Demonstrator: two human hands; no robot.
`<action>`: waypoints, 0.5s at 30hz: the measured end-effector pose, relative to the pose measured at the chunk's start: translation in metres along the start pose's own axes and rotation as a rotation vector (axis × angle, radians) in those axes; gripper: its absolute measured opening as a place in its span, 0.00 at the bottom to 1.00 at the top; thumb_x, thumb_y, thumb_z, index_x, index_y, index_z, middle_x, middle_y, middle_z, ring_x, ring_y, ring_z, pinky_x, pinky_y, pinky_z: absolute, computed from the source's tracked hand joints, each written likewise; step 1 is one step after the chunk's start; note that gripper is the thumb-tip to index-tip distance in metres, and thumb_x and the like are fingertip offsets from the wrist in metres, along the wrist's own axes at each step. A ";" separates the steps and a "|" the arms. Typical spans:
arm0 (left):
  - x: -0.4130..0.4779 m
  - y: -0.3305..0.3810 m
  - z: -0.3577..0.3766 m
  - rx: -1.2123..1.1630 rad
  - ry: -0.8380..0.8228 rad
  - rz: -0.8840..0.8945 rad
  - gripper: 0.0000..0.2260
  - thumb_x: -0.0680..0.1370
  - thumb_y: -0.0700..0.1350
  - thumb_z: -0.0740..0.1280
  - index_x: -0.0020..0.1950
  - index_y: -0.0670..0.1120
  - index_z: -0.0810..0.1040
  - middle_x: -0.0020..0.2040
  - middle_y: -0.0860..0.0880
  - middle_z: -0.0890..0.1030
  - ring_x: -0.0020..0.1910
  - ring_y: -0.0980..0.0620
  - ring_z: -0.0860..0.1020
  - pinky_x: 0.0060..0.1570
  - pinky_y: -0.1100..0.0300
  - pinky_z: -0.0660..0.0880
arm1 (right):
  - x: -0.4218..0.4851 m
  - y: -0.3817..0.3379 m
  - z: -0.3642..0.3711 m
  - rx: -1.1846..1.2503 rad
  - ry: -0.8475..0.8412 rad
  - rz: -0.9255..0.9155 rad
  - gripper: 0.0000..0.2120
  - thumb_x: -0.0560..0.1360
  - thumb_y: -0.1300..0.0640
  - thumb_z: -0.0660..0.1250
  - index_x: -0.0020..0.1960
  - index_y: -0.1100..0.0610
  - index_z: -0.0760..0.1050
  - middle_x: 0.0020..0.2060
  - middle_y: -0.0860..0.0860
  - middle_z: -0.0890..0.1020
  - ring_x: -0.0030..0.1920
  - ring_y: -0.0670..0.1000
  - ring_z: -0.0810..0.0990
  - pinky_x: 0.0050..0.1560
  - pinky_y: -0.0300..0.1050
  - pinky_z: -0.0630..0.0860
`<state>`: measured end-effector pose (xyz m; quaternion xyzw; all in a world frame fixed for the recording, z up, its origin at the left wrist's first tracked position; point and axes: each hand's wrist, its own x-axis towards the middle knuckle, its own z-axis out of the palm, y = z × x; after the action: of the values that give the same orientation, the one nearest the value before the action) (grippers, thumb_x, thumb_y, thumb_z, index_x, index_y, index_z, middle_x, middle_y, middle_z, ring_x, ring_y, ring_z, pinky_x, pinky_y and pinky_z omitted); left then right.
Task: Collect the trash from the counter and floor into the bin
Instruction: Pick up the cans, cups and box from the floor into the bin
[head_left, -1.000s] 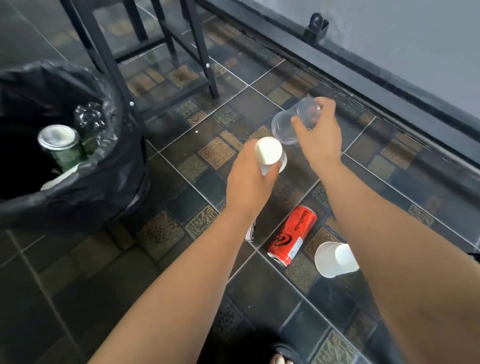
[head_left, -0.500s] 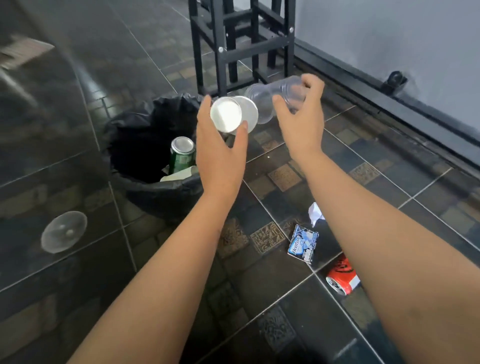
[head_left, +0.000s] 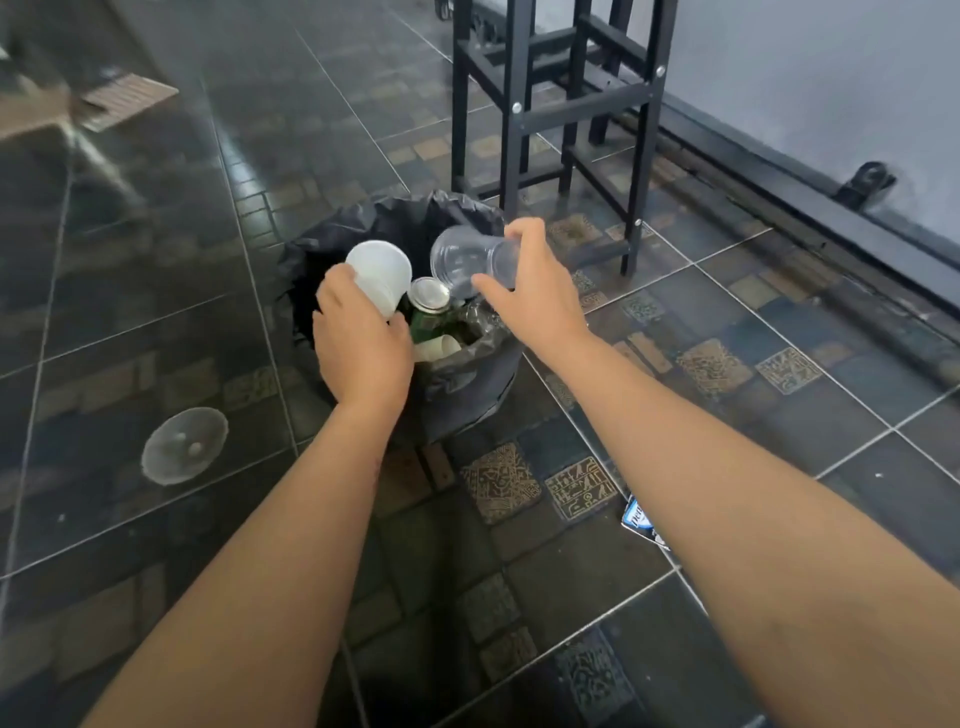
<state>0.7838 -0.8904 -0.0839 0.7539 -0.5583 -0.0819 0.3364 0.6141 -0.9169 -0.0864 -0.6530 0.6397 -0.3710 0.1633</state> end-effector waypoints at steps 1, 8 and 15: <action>0.000 -0.002 0.001 0.044 -0.049 0.003 0.23 0.77 0.47 0.71 0.68 0.43 0.67 0.67 0.42 0.73 0.64 0.37 0.74 0.61 0.42 0.73 | 0.000 0.002 0.003 -0.044 -0.027 -0.015 0.25 0.74 0.46 0.71 0.63 0.55 0.64 0.61 0.52 0.77 0.60 0.56 0.77 0.59 0.51 0.71; -0.012 -0.007 0.006 0.052 -0.052 0.126 0.21 0.81 0.56 0.61 0.67 0.42 0.72 0.65 0.43 0.77 0.67 0.41 0.74 0.77 0.46 0.54 | -0.004 0.021 0.002 -0.187 -0.093 -0.099 0.22 0.78 0.38 0.60 0.63 0.52 0.72 0.71 0.50 0.71 0.74 0.50 0.63 0.75 0.55 0.54; -0.051 0.028 0.029 -0.039 -0.017 0.473 0.20 0.83 0.49 0.60 0.71 0.39 0.71 0.71 0.42 0.74 0.71 0.41 0.70 0.72 0.44 0.64 | -0.019 0.066 -0.045 -0.237 0.028 0.014 0.21 0.79 0.44 0.60 0.65 0.56 0.72 0.65 0.52 0.77 0.66 0.54 0.73 0.69 0.53 0.63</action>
<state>0.7284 -0.8612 -0.1020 0.5946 -0.7206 -0.0181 0.3561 0.5375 -0.8950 -0.1066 -0.6581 0.6857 -0.3008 0.0784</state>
